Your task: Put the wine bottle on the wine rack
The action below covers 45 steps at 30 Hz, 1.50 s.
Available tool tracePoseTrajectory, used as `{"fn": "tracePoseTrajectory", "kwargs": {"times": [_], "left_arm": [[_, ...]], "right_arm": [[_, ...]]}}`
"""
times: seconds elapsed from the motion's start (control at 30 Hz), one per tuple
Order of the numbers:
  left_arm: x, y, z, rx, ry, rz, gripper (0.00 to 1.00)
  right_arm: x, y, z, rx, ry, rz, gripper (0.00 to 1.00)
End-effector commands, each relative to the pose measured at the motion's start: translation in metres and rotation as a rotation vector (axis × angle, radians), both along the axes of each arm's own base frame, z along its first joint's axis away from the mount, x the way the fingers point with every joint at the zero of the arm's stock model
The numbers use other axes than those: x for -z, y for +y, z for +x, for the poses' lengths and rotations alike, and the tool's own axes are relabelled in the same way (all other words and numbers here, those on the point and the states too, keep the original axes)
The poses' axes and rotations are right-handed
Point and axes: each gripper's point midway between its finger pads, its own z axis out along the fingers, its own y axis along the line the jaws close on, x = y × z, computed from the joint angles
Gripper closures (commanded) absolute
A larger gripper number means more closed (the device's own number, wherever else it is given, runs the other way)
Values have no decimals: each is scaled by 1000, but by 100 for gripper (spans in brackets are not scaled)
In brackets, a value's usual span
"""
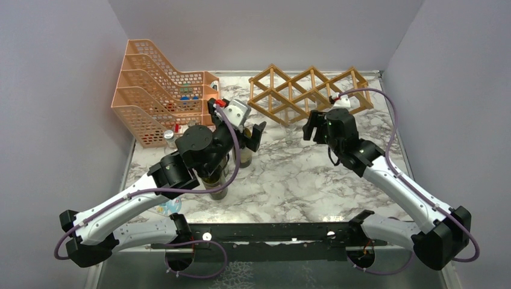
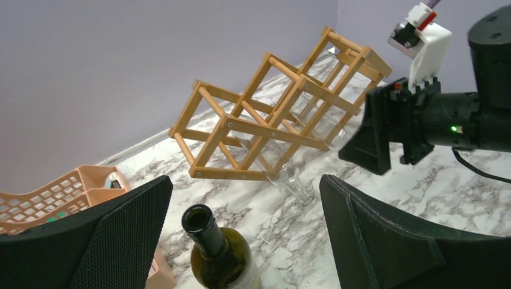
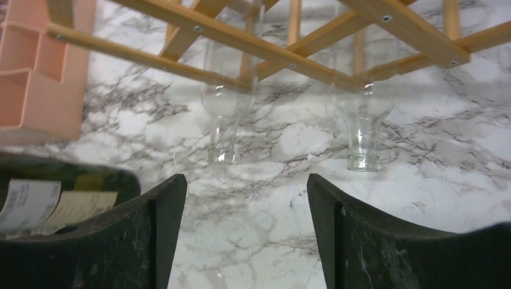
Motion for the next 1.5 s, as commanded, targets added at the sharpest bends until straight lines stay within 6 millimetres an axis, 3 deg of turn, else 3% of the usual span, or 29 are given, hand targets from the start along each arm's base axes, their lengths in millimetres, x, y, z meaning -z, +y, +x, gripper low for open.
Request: {"fn": "tracePoseTrajectory", "kwargs": {"times": [0.0,0.3,0.53,0.83,1.0,1.2,1.37,1.47], "left_arm": [[-48,26,0,-79,-66,-62,1],[-73,54,-10,-117,-108,-140,1],[-82,65,-18,-101,-150,-139,1],[-80,85,-22,-145,-152,-174,1],[-75,85,-22,-146,-148,-170,1],[-69,82,-20,-147,-135,-151,1],[-65,80,-20,-147,-125,-153,1],[-61,76,-19,-139,-113,-148,1]], "right_arm": [[-23,28,-24,-257,0,26,26],[-58,99,-42,-635,-89,128,32],[-82,178,-48,-752,-180,39,31],[-86,234,-32,-795,-233,17,31],[-86,251,-12,-774,-270,-1,34],[-80,270,-6,-834,-283,-33,50],[-84,262,-5,-815,-320,-71,75],[-94,249,-8,-788,-354,-86,84]]}}
